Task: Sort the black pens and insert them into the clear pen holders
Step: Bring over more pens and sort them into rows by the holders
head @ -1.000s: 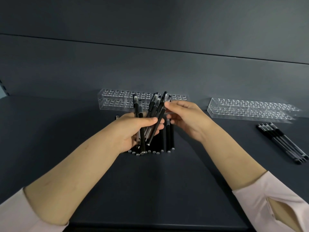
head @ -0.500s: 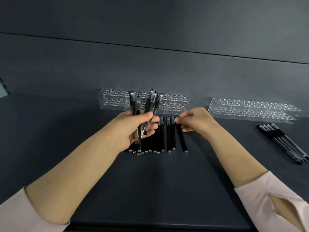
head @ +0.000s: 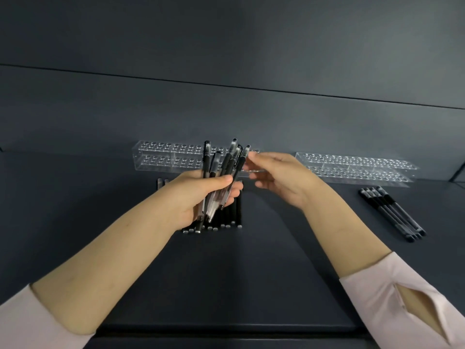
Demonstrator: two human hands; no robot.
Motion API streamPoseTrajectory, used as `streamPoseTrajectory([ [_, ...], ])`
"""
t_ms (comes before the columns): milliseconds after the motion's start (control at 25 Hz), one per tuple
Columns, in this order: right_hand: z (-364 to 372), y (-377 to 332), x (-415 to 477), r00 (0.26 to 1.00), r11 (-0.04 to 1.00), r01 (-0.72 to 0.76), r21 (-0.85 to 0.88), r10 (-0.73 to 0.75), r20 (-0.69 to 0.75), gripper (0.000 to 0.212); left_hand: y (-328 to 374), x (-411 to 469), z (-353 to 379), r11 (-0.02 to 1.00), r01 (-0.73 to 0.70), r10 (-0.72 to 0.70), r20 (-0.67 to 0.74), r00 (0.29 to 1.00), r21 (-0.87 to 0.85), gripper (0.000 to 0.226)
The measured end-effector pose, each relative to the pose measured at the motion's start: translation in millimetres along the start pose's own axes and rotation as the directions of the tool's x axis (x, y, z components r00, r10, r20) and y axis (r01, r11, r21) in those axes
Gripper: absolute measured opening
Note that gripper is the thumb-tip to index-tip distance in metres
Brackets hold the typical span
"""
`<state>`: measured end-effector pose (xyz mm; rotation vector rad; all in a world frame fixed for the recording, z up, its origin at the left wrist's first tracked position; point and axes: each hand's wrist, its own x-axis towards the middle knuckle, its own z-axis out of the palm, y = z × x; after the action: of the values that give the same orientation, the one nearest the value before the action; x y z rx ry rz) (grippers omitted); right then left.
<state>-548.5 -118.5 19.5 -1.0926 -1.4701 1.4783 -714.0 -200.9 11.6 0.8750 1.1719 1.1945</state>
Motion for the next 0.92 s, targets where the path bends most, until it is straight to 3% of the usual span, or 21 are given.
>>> streamPoseTrajectory([
  [120,-27.3,-2.9,-12.2,1.0,0.997,-0.008,0.072,0.006,0.03,0.001,-2.8,1.7,32.2,0.999,-0.013,0.011,0.035,0.999,0.039,0.017],
  [240,-69.6,-3.7,-21.5,1.0,0.99,0.016,0.137,-0.017,0.002,0.006,-7.5,7.4,76.4,0.999,-0.005,0.003,0.056,0.998,0.036,0.018],
  [440,-174.2,-10.9,-31.3,0.966,0.956,0.145,0.257,-0.081,-0.246,0.009,-17.7,27.4,156.2,1.0,0.026,-0.025,0.022,0.999,-0.009,0.02],
  [560,-253.6,-8.1,-36.3,0.936,0.986,0.138,0.093,-0.099,-0.338,0.008,-24.6,40.4,202.5,0.995,0.087,-0.086,0.015,0.996,-0.048,0.023],
  [680,-312.2,9.1,-36.5,0.936,0.984,-0.07,-0.162,0.008,-0.352,0.008,-32.4,51.2,240.1,0.988,0.135,-0.136,-0.016,0.991,-0.071,0.022],
  [800,-338.2,23.3,-32.0,0.941,0.925,-0.214,-0.313,0.108,-0.322,0.017,-40.2,59.1,267.8,0.987,0.151,-0.153,-0.044,0.987,-0.054,0.021],
  [920,-339.6,27.3,-29.3,0.963,0.89,-0.224,-0.398,0.139,-0.229,0.018,-45.3,65.9,286.0,0.994,0.11,-0.108,-0.087,0.99,0.012,0.023],
])
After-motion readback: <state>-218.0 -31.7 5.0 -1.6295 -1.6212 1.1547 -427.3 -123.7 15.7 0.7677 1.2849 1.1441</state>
